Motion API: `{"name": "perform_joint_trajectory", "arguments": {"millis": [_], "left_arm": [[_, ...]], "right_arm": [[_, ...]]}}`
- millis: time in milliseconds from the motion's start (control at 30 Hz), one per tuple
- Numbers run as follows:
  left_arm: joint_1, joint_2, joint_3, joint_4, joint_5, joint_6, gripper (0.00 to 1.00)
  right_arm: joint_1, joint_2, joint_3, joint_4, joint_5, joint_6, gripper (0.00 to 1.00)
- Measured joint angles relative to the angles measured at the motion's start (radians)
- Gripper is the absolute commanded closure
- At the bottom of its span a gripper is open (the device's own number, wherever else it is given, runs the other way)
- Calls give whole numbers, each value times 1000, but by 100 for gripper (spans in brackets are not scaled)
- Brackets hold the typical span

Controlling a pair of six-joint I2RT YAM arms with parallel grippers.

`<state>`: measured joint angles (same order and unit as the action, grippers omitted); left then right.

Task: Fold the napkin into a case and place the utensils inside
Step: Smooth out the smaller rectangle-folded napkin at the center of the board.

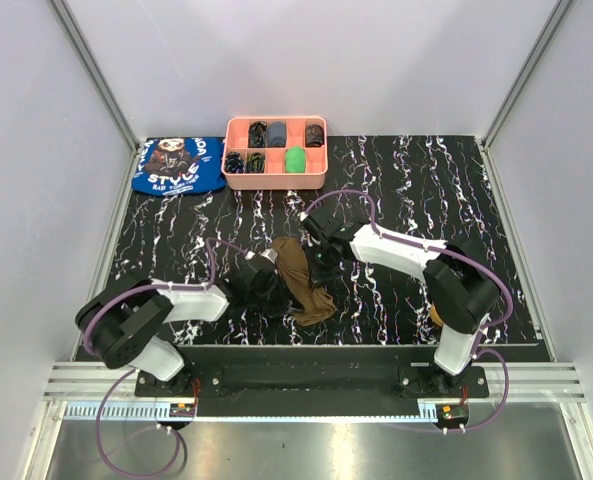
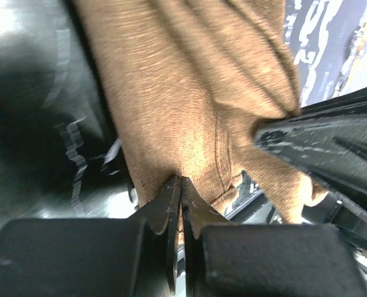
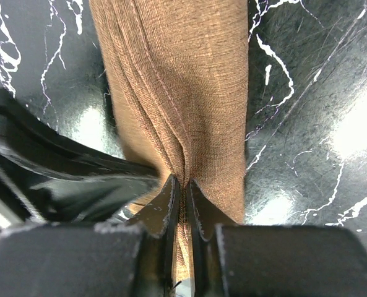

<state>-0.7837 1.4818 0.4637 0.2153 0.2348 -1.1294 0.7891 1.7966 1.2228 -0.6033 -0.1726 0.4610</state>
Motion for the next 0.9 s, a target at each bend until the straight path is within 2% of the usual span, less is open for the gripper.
{"name": "perform_joint_trajectory", "arguments": {"millis": [267,467,533,700,900], "left_arm": [[-43,107,1,200,10,-56,96],[-50,108,1,204,3,-65,96],[-51,104,1,198,0,-65,97],[-53,81,-2,169,-3,-58,96],[-37,-116,-11,-32,-22,16,92]], "right_arm": [[16,-13,-32,46,-3,116,94],[23,-13,-94,111,-2,187,92],[23,-13,-106,127,-2,198,91],[23,-11,-129,166,-2,203,81],[23,-11,-141,188,-2,193,69]]}}
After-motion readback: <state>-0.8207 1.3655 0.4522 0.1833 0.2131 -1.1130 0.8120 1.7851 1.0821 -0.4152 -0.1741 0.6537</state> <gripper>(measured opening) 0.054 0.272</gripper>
